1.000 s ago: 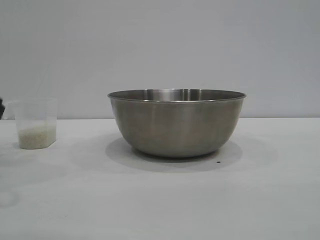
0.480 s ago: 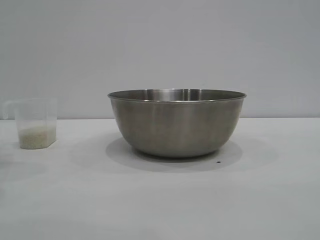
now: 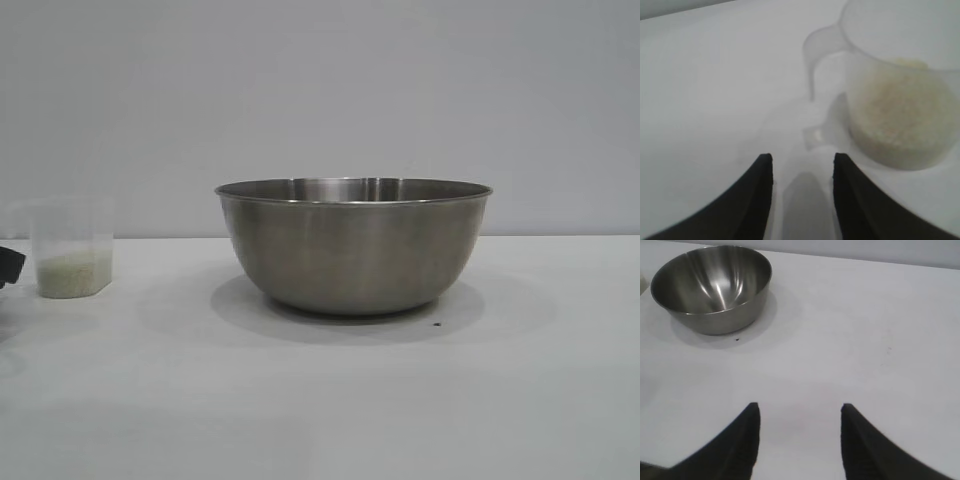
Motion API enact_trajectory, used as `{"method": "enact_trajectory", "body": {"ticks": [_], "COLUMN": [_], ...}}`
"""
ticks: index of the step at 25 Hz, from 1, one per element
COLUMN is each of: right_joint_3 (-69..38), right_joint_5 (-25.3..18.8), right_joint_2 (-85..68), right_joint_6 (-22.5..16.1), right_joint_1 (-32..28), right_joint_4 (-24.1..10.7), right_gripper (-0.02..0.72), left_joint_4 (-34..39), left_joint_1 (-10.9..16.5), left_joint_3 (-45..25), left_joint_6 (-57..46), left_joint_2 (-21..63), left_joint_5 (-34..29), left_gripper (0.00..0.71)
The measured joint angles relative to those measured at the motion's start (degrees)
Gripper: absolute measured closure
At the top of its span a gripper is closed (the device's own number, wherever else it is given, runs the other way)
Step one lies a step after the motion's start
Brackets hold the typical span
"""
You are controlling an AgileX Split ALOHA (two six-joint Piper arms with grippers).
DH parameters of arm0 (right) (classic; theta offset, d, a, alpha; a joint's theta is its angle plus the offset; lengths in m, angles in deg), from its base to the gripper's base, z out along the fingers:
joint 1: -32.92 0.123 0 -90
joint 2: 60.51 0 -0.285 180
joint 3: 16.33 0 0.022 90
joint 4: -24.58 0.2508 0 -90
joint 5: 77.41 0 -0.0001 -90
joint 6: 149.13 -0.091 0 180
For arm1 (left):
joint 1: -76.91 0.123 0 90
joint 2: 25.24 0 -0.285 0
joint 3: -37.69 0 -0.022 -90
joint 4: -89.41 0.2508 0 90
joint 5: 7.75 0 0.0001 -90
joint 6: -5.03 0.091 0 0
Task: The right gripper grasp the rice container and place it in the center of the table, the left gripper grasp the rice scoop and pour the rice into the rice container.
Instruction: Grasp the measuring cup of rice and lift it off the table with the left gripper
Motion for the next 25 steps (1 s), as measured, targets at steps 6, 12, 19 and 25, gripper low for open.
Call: {"method": "enact_trajectory", "body": {"ticks": [6, 12, 19, 25], "right_joint_3": [0.0, 0.0, 0.0, 0.0], "right_joint_5": [0.0, 0.0, 0.0, 0.0], "right_joint_2": [0.0, 0.0, 0.0, 0.0], "right_joint_6": [0.0, 0.0, 0.0, 0.0], "right_joint_1": [0.0, 0.0, 0.0, 0.0], "right_joint_4": [0.0, 0.0, 0.0, 0.0], "right_gripper": [0.338, 0.338, 0.338, 0.338], "left_joint_4": [-0.26, -1.62, -1.76, -1.76], "left_joint_1": [0.0, 0.0, 0.0, 0.0], "left_joint_3": [2.64, 4.78, 7.12, 7.63], "left_joint_6": [0.09, 0.09, 0.09, 0.09], "left_joint_2": [-0.87, -2.51, -2.79, -2.79], "left_joint_5": [0.0, 0.0, 0.0, 0.0], "left_gripper": [0.471, 0.471, 0.471, 0.471]}}
